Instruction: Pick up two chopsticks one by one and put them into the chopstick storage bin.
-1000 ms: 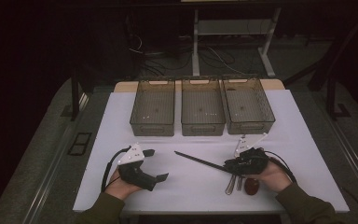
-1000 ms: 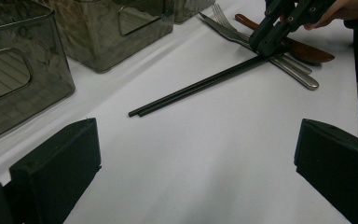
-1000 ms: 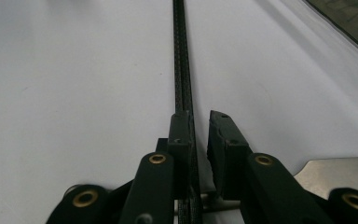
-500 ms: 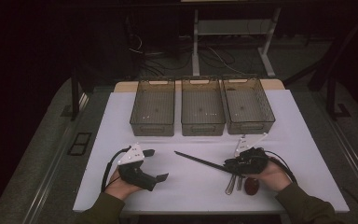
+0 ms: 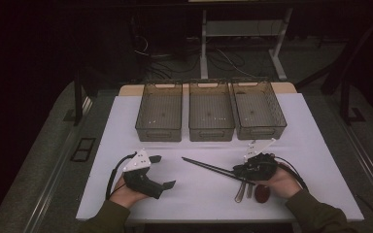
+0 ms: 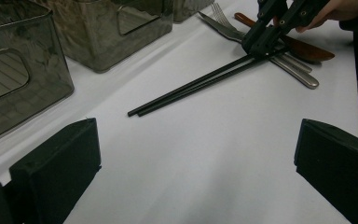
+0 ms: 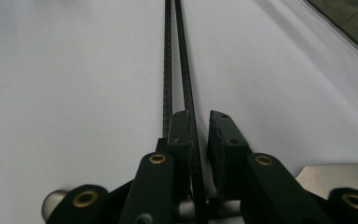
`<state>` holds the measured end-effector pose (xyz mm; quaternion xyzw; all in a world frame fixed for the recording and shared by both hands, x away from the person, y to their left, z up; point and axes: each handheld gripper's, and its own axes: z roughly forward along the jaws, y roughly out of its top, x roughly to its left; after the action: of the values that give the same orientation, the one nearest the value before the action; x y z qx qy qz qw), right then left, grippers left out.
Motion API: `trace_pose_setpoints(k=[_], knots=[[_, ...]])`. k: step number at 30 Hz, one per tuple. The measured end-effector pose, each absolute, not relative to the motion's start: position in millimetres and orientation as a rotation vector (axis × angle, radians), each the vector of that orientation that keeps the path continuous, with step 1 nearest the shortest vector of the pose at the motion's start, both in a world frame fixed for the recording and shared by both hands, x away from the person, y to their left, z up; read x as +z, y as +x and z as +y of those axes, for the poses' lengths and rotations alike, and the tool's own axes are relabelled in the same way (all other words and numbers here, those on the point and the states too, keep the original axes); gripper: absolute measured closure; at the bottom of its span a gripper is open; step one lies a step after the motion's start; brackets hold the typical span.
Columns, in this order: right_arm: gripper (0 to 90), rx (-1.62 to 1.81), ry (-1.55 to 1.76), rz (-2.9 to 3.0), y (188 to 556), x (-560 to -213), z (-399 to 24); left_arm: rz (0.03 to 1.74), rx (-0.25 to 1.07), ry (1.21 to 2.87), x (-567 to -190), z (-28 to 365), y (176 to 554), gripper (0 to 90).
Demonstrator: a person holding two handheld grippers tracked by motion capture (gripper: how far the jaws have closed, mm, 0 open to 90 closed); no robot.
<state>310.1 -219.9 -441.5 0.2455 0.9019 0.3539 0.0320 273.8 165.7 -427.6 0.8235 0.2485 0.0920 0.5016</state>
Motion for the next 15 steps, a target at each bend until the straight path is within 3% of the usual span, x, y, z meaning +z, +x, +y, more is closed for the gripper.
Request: trace_pose_setpoints(k=[15], knots=[[82.5, 1.059, 0.712, 2.786, 312.5, -445.3, -217.1, 0.597, 0.224, 1.992, -427.1, 166.1, 273.3, 0.0]])
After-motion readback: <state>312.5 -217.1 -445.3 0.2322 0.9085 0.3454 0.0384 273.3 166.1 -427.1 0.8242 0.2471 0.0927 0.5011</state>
